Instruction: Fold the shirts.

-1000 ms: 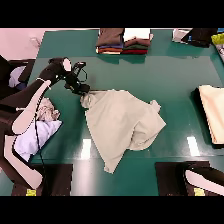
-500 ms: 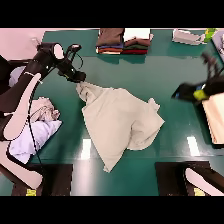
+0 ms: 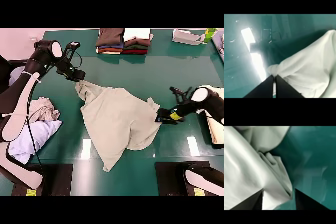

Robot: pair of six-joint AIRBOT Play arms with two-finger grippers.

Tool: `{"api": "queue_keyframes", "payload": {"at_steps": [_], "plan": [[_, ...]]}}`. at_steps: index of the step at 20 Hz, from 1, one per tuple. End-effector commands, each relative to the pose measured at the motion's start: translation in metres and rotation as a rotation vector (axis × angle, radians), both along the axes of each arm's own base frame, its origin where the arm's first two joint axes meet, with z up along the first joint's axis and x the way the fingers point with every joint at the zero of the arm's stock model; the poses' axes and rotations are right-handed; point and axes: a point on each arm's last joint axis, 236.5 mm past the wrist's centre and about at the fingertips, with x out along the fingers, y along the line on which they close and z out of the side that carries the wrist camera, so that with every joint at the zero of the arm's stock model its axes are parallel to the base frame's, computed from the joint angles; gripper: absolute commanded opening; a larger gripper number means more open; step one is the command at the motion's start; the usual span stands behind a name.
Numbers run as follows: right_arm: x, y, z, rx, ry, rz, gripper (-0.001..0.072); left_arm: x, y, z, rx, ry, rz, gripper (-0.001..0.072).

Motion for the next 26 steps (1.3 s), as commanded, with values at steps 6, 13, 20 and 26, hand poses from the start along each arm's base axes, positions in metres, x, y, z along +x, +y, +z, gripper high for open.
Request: {"api": "queue_keyframes", "payload": {"at_steps": [6,13,20,26], "plan": [[0.063,-0.004,0.058,-0.198,-0.252,0.163,0.0020,-0.002,0.012,0.050,0.021,-0.097,0.009,0.0025],[0.084,-0.069,0.359,-0.291,-0.989,-0.061,0.0019,-0.078,0.049,0.349,-0.094,-0.791,0.050,0.0025],[0.014,-0.101,0.506,-0.340,-1.327,-0.209,0.0019,-0.214,0.082,0.489,-0.229,-1.189,0.071,0.0025],[0.055,-0.106,0.494,-0.355,-1.220,-0.188,0.0019,-0.185,0.058,0.414,-0.229,-0.949,0.025,0.0025]]}}
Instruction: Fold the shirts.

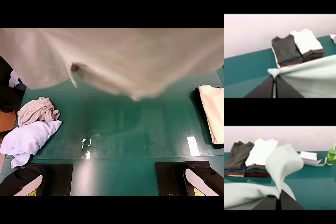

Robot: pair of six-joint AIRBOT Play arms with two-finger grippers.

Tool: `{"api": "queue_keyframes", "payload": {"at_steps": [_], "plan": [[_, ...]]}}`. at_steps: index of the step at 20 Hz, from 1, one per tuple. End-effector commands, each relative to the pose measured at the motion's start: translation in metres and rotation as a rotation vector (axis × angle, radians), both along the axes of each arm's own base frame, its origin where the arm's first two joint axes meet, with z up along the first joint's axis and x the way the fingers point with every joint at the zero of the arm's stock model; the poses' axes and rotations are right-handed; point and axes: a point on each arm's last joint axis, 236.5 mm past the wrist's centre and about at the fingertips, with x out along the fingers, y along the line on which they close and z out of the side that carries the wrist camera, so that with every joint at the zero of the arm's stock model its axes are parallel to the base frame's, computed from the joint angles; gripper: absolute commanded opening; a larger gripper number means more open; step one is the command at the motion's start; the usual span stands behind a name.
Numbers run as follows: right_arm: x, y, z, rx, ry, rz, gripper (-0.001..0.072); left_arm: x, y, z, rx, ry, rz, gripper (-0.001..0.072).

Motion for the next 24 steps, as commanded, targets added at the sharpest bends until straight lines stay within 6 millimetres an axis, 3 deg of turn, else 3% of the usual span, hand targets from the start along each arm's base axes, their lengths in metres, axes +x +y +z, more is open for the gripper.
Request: {"api": "queue_keyframes", "payload": {"at_steps": [1,4,7,9,11,13,15,16,17,18,21,24], "plan": [[0.038,0.008,-0.034,0.000,0.127,0.032,0.0019,0.023,-0.023,-0.069,0.012,0.203,-0.059,0.0025],[0.093,0.037,-0.138,-0.002,0.403,0.112,0.0019,0.041,-0.057,-0.199,0.025,0.583,-0.154,0.0025],[0.131,0.063,-0.257,-0.016,0.677,0.163,0.0019,0.043,-0.061,-0.323,0.085,0.845,-0.159,0.0025],[0.154,0.074,-0.323,-0.023,0.783,0.178,0.0020,0.062,-0.047,-0.381,0.146,0.861,-0.099,0.0025],[0.177,0.082,-0.364,-0.026,0.814,0.184,0.0020,0.088,-0.035,-0.411,0.204,0.818,-0.048,0.0025],[0.192,0.086,-0.386,-0.025,0.829,0.185,0.0020,0.115,-0.027,-0.426,0.259,0.769,-0.019,0.0026],[0.202,0.087,-0.390,-0.025,0.842,0.185,0.0026,0.133,-0.028,-0.434,0.275,0.734,-0.011,0.0025],[0.208,0.088,-0.386,-0.025,0.833,0.185,0.0144,0.138,-0.029,-0.438,0.277,0.728,-0.010,0.0025],[0.213,0.086,-0.376,-0.024,0.812,0.182,0.0396,0.140,-0.029,-0.439,0.280,0.728,-0.010,0.0026],[0.217,0.083,-0.362,-0.020,0.787,0.176,0.0452,0.141,-0.029,-0.440,0.282,0.727,-0.009,0.0025],[0.203,0.059,-0.331,-0.008,0.798,0.137,0.0452,0.139,-0.021,-0.436,0.322,0.740,0.000,0.0026],[0.157,0.020,-0.340,0.021,0.924,0.068,0.0451,0.134,-0.014,-0.437,0.358,0.762,0.009,0.0026]]}}
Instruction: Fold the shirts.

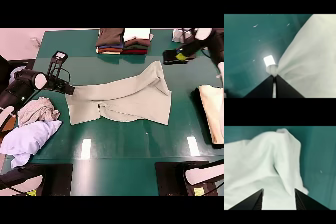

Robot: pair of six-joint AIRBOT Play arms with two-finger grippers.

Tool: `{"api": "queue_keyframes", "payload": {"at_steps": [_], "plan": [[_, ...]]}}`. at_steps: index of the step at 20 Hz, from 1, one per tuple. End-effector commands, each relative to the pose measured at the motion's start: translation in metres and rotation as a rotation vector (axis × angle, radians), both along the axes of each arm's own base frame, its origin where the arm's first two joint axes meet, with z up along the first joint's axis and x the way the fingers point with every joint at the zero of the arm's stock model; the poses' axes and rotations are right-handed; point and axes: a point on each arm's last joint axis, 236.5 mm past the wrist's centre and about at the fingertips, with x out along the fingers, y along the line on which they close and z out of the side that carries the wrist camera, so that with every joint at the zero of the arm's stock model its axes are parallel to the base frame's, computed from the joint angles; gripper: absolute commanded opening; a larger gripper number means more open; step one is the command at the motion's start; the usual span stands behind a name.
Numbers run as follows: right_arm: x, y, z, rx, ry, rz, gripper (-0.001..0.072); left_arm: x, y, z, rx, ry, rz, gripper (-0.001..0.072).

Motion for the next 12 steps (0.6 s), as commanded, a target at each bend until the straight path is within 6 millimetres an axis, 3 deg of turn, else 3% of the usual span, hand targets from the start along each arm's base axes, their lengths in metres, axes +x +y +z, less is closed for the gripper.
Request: {"api": "queue_keyframes", "payload": {"at_steps": [1,3,6,8,10,12], "plan": [[-0.054,-0.040,-0.015,-0.007,0.155,-0.076,0.0451,-0.004,0.008,-0.004,0.045,0.025,-0.002,0.0025],[-0.096,-0.059,-0.047,0.000,0.259,-0.128,0.0451,-0.007,0.006,-0.006,0.031,0.042,0.003,0.0025],[-0.162,-0.069,-0.109,0.027,0.416,-0.208,0.0470,-0.007,0.004,-0.006,0.005,0.046,0.027,0.0026],[-0.195,-0.052,-0.145,0.100,0.510,-0.216,0.0590,-0.007,0.004,-0.006,-0.012,0.049,0.049,0.0026],[-0.210,-0.029,-0.171,0.189,0.552,-0.226,0.0589,-0.007,0.002,-0.005,-0.020,0.047,0.049,0.0026],[-0.209,-0.007,-0.185,0.261,0.534,-0.231,0.0585,-0.008,0.001,-0.006,-0.027,0.052,0.050,0.0026]]}}
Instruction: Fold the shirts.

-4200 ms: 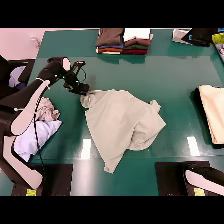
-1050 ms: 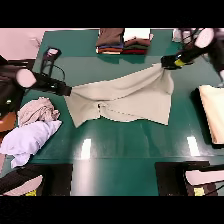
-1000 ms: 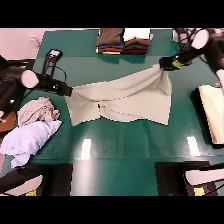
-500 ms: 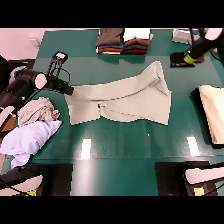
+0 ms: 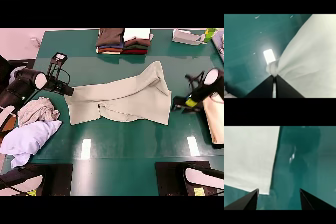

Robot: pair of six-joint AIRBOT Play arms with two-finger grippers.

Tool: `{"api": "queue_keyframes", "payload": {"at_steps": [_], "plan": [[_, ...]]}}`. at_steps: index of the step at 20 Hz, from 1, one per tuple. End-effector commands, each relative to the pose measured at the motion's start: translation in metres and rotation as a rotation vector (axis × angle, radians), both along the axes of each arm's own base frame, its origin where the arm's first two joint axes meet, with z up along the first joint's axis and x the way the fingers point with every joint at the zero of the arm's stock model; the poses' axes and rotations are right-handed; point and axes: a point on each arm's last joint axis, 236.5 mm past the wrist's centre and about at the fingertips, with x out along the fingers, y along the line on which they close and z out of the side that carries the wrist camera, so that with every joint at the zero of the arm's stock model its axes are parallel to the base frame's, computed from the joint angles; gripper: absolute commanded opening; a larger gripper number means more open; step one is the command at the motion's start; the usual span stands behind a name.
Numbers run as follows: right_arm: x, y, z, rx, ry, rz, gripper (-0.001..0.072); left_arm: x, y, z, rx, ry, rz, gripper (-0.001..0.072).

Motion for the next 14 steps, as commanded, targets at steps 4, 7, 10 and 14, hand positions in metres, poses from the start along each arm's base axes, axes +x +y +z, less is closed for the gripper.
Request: {"api": "queue_keyframes", "payload": {"at_steps": [4,7,10,14], "plan": [[-0.014,0.049,-0.038,0.110,-0.012,-0.037,0.0567,-0.004,-0.002,-0.002,-0.017,0.023,0.012,0.0025],[-0.013,0.057,-0.038,0.108,-0.023,-0.010,0.0545,-0.005,-0.002,-0.003,-0.016,0.026,0.012,0.0026],[-0.014,0.058,-0.038,0.109,-0.012,-0.024,0.0457,-0.008,-0.001,-0.005,-0.011,0.041,0.013,0.0026],[-0.014,0.058,-0.037,0.109,-0.014,-0.020,0.0129,-0.013,0.001,-0.007,-0.004,0.066,0.013,0.0025]]}}
